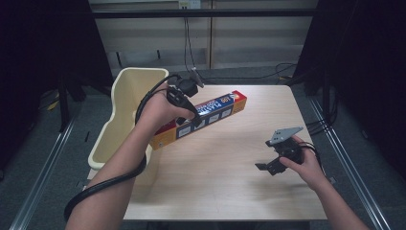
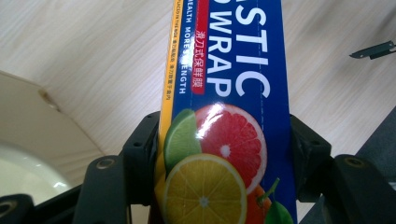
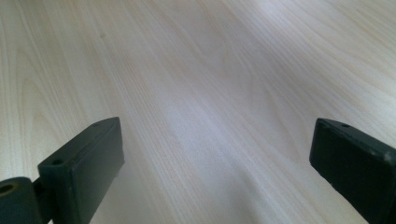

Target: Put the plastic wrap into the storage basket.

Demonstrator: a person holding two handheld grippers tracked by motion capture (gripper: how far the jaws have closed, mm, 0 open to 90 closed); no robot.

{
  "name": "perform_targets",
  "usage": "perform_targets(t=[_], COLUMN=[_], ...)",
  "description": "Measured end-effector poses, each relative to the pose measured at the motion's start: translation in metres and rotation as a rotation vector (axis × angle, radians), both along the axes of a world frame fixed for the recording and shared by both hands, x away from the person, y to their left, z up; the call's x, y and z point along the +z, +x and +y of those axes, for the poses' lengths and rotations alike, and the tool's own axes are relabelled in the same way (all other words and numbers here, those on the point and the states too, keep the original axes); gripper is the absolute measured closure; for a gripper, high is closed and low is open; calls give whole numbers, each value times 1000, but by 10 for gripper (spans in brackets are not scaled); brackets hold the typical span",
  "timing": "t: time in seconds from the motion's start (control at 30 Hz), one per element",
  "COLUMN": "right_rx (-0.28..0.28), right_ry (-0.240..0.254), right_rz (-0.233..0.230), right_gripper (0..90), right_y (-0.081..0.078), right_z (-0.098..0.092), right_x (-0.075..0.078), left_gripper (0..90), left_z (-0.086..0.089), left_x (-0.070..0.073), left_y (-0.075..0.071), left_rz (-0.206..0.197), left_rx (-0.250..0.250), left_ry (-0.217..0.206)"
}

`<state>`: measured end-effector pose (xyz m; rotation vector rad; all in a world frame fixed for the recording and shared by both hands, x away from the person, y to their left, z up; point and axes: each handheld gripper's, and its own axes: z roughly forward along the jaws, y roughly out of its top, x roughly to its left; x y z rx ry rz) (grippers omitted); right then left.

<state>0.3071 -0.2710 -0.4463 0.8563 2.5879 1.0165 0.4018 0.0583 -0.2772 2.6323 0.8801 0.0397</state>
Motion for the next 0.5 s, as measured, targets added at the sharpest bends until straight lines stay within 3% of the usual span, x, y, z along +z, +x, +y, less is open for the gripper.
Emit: perform_targets(t=[0.5], right_rx=[-7], right_ry=[-5], right_rz=[4], right_gripper=[30], right_y=[-1], right_z=[1], right_x=[-3], left_gripper=[399], left_z=[13], left_x=[21], left_y=[-1], left_rz=[15], left_rx=[31], left_ry=[0])
